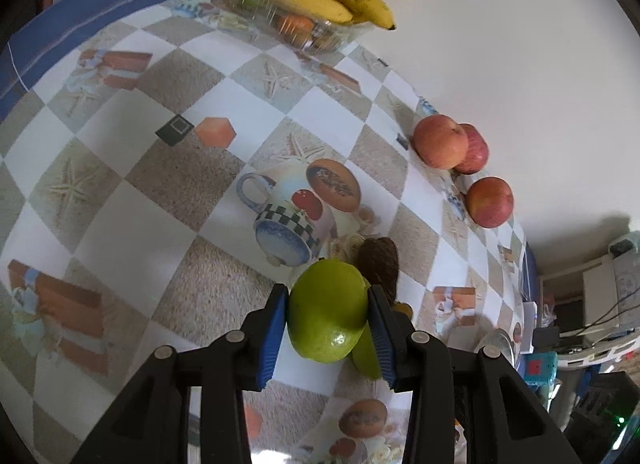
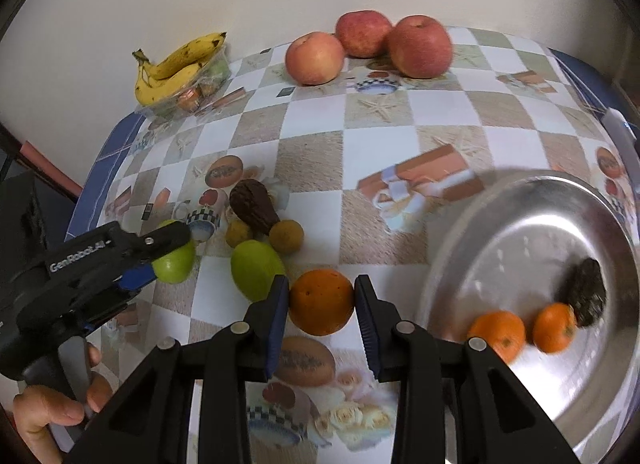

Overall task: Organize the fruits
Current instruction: 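Carry green fruit and tangerine into the steel bowl while both grippers open to release, then withdraw both open grippers from the bowl toward the fruit cluster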

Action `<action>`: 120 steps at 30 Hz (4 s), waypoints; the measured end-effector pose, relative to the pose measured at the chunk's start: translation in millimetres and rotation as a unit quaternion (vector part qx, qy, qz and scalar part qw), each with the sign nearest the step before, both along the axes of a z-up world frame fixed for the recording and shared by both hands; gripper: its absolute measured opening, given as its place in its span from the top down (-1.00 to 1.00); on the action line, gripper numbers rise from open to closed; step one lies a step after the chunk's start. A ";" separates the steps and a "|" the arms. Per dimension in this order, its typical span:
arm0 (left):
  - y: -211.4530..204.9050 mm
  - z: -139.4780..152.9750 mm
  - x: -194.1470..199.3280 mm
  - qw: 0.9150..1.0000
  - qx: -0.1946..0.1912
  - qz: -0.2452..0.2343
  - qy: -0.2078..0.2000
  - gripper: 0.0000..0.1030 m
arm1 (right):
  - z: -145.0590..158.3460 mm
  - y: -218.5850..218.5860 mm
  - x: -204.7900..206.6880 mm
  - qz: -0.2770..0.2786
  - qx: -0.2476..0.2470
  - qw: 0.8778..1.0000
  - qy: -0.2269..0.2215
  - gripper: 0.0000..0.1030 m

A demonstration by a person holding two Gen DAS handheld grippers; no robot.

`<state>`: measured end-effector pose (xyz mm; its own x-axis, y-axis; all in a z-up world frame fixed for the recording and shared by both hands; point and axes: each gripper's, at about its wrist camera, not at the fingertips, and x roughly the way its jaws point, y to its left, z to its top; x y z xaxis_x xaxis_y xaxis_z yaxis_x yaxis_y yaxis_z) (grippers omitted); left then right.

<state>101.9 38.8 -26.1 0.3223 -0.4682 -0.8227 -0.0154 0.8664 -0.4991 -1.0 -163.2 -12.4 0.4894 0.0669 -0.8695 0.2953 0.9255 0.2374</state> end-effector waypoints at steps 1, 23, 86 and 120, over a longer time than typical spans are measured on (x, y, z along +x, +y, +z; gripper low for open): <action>-0.8 2.6 -1.7 1.000 0.000 -0.001 -0.002 0.18 | 1.7 -1.9 -3.8 -0.005 0.002 1.000 0.000 0.32; -62.5 28.7 -32.2 0.995 0.028 -0.084 -0.049 0.18 | 12.2 -89.9 -51.4 -0.128 0.030 0.991 -0.011 0.32; -227.8 23.5 -86.2 0.949 0.025 -0.303 -0.077 -0.16 | 31.9 -154.8 -71.3 -0.213 0.007 0.974 -0.072 0.27; -26.0 8.2 -34.0 0.992 0.127 0.005 -0.019 -1.00 | -0.1 -32.9 -40.6 -0.068 -0.096 0.993 0.002 -0.91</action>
<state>67.9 12.8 -17.9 0.3583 -0.2447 -0.9010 -0.0110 0.9639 -0.2661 -41.6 -196.1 -12.5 0.4783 -0.1670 -0.8622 0.4214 0.9050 0.0585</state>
